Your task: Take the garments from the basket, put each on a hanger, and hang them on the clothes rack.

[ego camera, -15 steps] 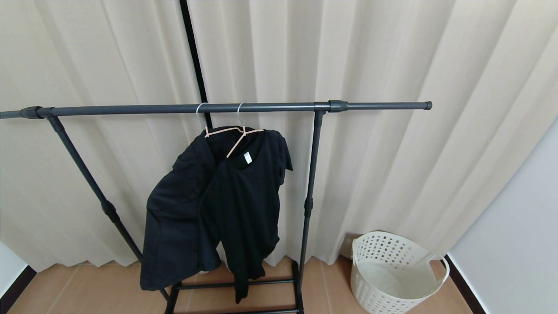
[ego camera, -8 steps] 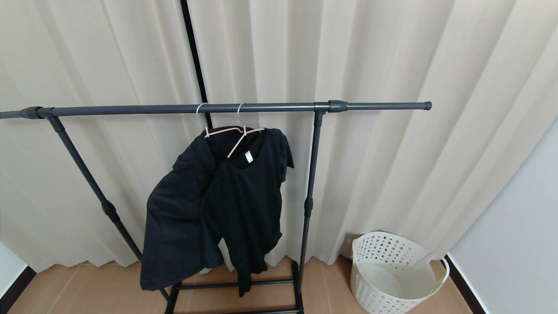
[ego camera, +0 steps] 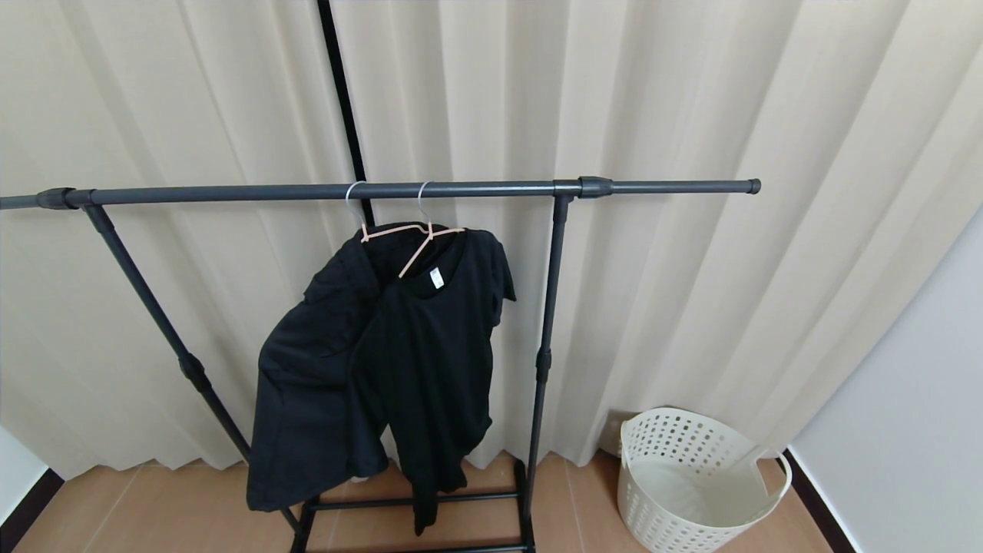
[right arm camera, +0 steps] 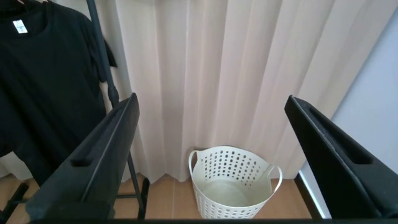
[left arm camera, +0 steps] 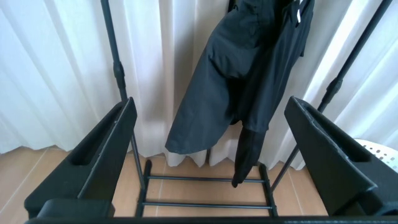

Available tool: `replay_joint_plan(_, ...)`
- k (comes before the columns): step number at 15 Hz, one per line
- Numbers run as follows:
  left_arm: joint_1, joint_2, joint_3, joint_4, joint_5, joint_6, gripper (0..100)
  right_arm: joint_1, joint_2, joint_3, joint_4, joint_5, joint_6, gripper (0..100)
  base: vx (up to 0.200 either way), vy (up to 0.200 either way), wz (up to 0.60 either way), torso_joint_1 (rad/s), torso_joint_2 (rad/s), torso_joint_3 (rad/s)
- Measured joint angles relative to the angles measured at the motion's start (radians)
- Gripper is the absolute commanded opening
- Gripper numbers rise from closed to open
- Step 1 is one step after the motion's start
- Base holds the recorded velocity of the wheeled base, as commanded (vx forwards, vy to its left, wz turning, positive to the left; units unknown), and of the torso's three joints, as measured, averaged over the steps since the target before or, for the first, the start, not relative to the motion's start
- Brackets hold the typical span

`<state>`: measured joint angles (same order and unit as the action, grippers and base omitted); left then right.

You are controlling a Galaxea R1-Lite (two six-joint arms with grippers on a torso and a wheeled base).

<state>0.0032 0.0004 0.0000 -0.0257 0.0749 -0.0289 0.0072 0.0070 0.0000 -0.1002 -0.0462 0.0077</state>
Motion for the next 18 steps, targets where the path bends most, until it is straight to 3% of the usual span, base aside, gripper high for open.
replay_joint_plan(18,0.001,0.000,0.000,0.000,0.000,0.000,100,0.000,0.000,0.000,0.000,0.005,-0.004,100,0.000,0.000,0.00,0.000,0.00,0.000)
